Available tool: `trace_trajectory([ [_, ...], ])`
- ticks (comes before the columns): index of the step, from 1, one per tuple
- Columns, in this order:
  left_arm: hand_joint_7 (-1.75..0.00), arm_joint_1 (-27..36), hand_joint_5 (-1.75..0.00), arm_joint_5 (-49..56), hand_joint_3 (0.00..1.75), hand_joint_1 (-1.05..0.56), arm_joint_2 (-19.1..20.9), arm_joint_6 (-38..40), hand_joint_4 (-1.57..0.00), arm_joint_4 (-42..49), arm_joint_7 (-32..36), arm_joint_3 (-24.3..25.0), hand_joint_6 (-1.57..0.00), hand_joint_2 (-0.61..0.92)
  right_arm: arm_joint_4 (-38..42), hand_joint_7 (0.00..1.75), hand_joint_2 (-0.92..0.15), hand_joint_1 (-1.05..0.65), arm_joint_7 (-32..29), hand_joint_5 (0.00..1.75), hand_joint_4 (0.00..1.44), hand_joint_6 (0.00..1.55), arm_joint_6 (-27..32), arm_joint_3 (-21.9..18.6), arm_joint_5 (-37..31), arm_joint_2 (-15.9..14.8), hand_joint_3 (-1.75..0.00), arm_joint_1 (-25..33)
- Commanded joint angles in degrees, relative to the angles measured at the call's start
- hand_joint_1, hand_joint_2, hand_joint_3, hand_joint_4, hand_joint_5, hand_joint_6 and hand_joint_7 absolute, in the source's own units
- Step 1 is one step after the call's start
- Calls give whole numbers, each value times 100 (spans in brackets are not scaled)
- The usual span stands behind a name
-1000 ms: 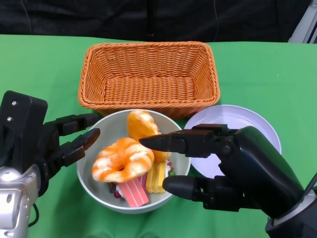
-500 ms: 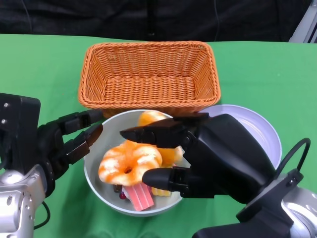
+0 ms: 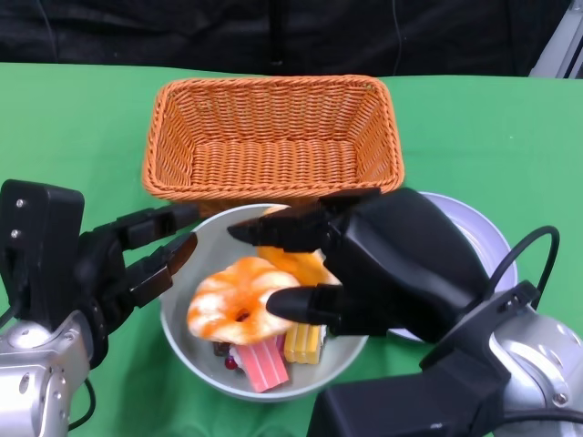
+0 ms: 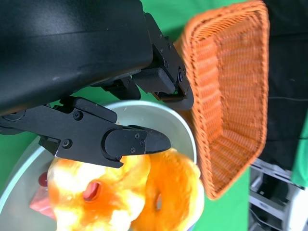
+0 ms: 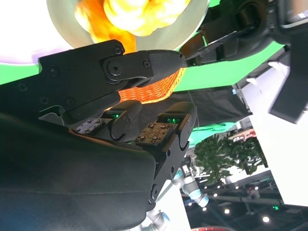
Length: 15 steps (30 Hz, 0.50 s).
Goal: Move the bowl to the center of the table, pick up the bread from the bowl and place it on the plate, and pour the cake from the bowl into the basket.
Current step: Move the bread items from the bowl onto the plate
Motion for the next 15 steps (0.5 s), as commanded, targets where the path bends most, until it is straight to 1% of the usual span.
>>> trace_trajectory([
  [1,-3,73,-84,-31,34,-36,-10,-75,-40,-74,71,50,-72,92,50,1,-92,-64,-72,4,64,67,-47,-43,-30,37,-23,-89],
  [4,-3,74,-87,-30,34,-35,-18,-75,-40,-76,79,54,-72,92,61,1,-92,-64,-73,4,64,67,-54,-46,-37,46,-23,-92],
  [6,-3,59,-89,-10,33,-34,-22,-16,-40,-120,104,15,-73,92,238,1,-92,-63,-190,4,64,67,-168,-59,-40,7,-23,-182],
  [7,-4,49,-87,-6,31,-36,-20,33,-35,-138,118,1,-74,92,308,1,-92,-62,-247,4,64,68,-219,-74,-33,-5,-22,-209],
  [11,-4,31,-86,-4,27,-39,-25,165,-34,-189,187,-2,-74,92,405,1,-92,-61,-325,4,64,67,-302,-116,-25,-14,-21,-237],
  [13,-3,31,-86,-6,27,-39,-25,179,-34,-198,192,-2,-74,92,415,1,-92,-61,-333,4,64,67,-317,-121,-23,-11,-21,-237],
  [15,-1,38,-81,20,30,-41,67,47,-29,-146,32,-81,-70,92,441,1,-92,-61,-336,4,64,67,-271,-265,24,-31,-19,-270],
])
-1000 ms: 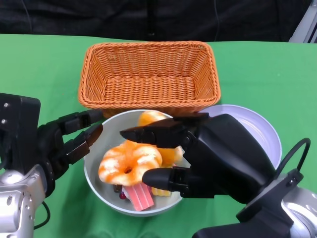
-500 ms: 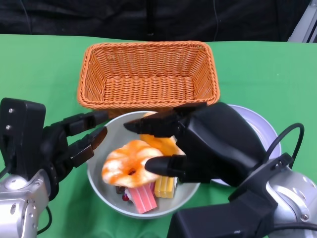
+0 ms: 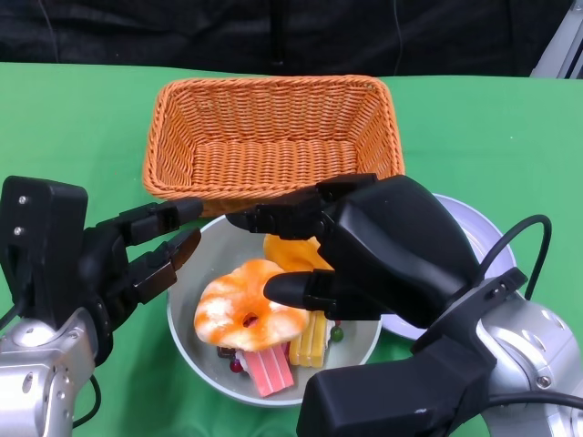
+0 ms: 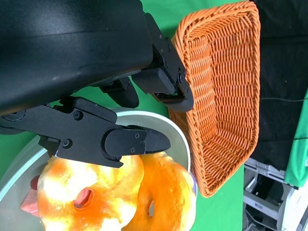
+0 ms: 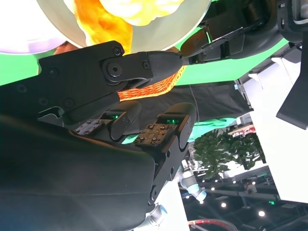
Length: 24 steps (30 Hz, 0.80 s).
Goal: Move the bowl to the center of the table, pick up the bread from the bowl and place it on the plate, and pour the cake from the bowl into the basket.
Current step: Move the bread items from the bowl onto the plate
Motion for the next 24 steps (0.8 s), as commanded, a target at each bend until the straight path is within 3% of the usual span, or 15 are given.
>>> trace_trajectory([
  [1,-1,40,-79,21,32,-42,147,-124,-27,-11,-163,-88,-69,92,33,1,-92,-61,-71,4,64,67,19,-248,72,-55,-18,-101],
  [4,0,42,-76,16,33,-42,170,-157,-26,4,-190,-109,-68,92,44,0,-92,-61,-61,4,64,67,1,-288,81,-46,-17,-104],
  [7,-2,116,-102,-127,32,-41,117,-228,-21,-82,-293,-60,-72,92,-84,1,-92,-62,-81,4,64,68,-10,-411,-151,-216,-18,-53],
  [9,-3,133,-107,-151,32,-41,142,-190,-20,-135,-324,-65,-73,92,-164,1,-92,-63,-100,4,65,68,31,-426,-337,-230,-19,-32],
  [17,0,135,-97,-132,30,-47,202,-80,-14,-215,-360,-100,-68,92,-295,1,-92,-64,-108,5,67,68,68,-451,-706,-166,-17,25],
  [24,-1,142,-88,-108,30,-45,222,-73,-17,-222,-343,-114,-66,92,-679,1,-92,-65,135,6,71,69,291,-324,-1636,37,-18,108],
])
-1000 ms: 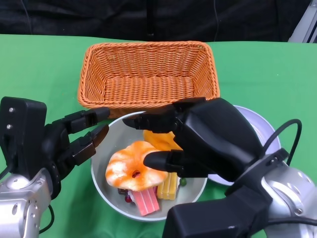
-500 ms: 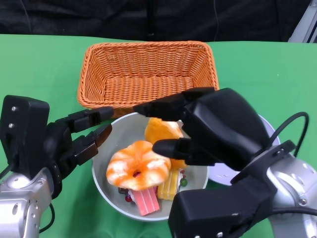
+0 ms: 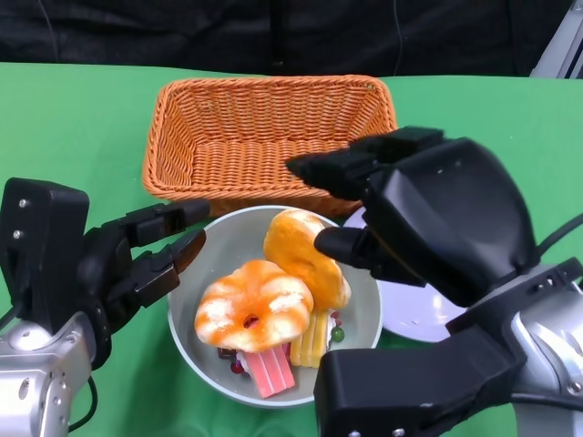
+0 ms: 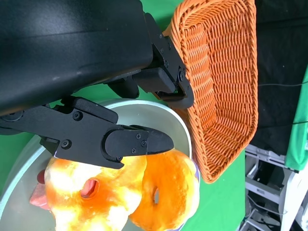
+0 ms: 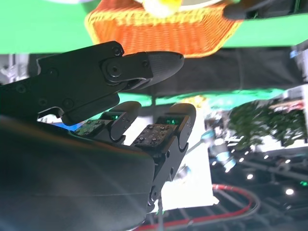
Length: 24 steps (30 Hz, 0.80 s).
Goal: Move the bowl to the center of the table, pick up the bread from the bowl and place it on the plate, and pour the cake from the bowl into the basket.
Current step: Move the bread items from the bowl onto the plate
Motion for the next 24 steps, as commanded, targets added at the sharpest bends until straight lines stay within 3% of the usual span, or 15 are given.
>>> trace_trajectory([
  [1,-1,34,-87,-45,30,-45,80,34,-17,-109,-53,-5,-66,92,-175,1,-92,-65,153,6,71,69,84,27,-255,114,-18,86],
  [8,0,-10,-74,59,31,-46,196,-91,-18,27,-152,-111,-59,92,-325,0,-92,-66,309,6,72,68,88,-21,-582,246,-16,162],
  [19,-1,32,-70,7,31,-46,191,-108,-22,-26,-161,-98,-60,92,-177,1,-92,-67,293,6,72,69,-3,60,-645,349,-15,339],
  [24,-3,79,-89,-19,30,-46,130,-16,-22,-171,-54,-76,-65,92,99,1,-92,-67,145,5,71,70,-47,258,-679,404,-11,476],
])
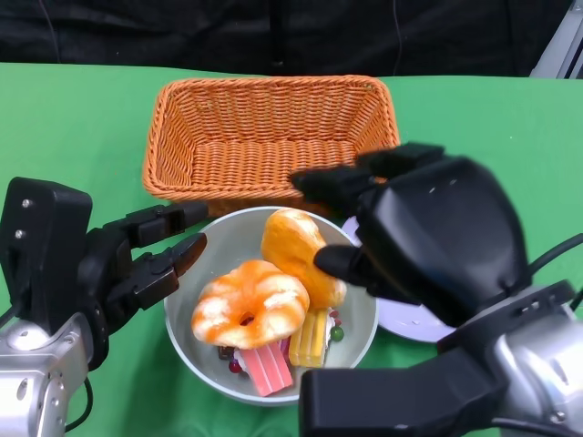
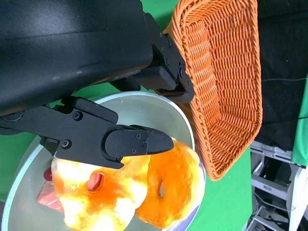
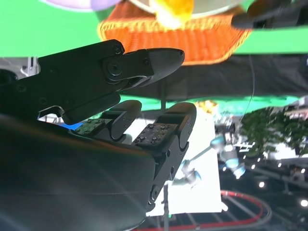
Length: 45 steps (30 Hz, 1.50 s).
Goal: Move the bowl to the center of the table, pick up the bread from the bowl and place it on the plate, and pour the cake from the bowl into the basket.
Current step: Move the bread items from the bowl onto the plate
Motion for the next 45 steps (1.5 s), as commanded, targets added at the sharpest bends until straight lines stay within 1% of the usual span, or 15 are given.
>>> trace_trajectory([
  [1,-3,56,-89,-27,30,-46,11,15,-22,-162,40,21,-65,92,152,1,-92,-66,-130,5,72,70,-9,80,-44,66,-10,98],
  [5,-1,42,-87,39,31,-47,37,-38,-20,-136,20,-40,-62,92,462,1,-92,-65,-304,4,71,71,-27,169,45,99,-9,101],
  [6,-1,29,-87,50,32,-47,30,-9,-19,-131,46,-45,-62,92,584,1,-92,-65,-358,4,71,69,-31,186,86,114,-11,78],
  [11,-1,6,-82,99,32,-46,52,8,-21,-121,65,-86,-62,92,1067,1,-92,-63,-722,3,70,69,-131,208,316,123,-13,-47],
  [12,-1,4,-78,103,31,-46,55,9,-23,-120,64,-87,-62,92,1115,1,-92,-63,-765,3,70,69,-144,208,349,115,-13,-67],
  [15,-1,-7,-71,146,30,-47,62,13,-24,-132,82,-124,-60,92,1347,0,-92,-64,-834,2,69,67,-272,119,699,48,-13,-219],
  [18,-1,16,-70,174,30,-47,50,-14,-26,-138,85,-135,-59,92,1527,0,-92,-64,-921,2,68,67,-381,59,945,-42,-13,-334],
  [25,0,33,-67,98,33,-46,10,145,-24,-280,36,-92,-58,92,1779,0,-92,-61,-1092,4,72,68,-495,-74,1294,-237,-13,-588],
  [28,0,41,-65,128,35,-45,36,134,-24,-273,21,-116,-57,92,1861,1,-92,-61,-1131,4,73,68,-479,-87,1370,-279,-13,-648],
  [30,0,32,-60,176,37,-45,92,104,-24,-227,-11,-158,-55,92,1959,0,-92,-61,-1149,4,73,68,-444,-100,1411,-286,-13,-706],
  [35,-2,25,-54,178,33,-47,95,199,-28,-242,23,-129,-57,92,2111,1,-92,-60,-1246,5,74,69,-422,-94,1490,-288,-10,-762],
  [41,-2,65,-51,172,29,-48,92,145,-30,-288,16,-113,-58,92,2287,1,-92,-58,-1417,6,76,71,-449,-20,1524,-329,-9,-706],
  [45,-1,64,-50,193,34,-45,115,140,-32,-300,0,-138,-57,92,2357,1,-92,-56,-1521,7,77,71,-463,103,1496,-356,-9,-586],
])
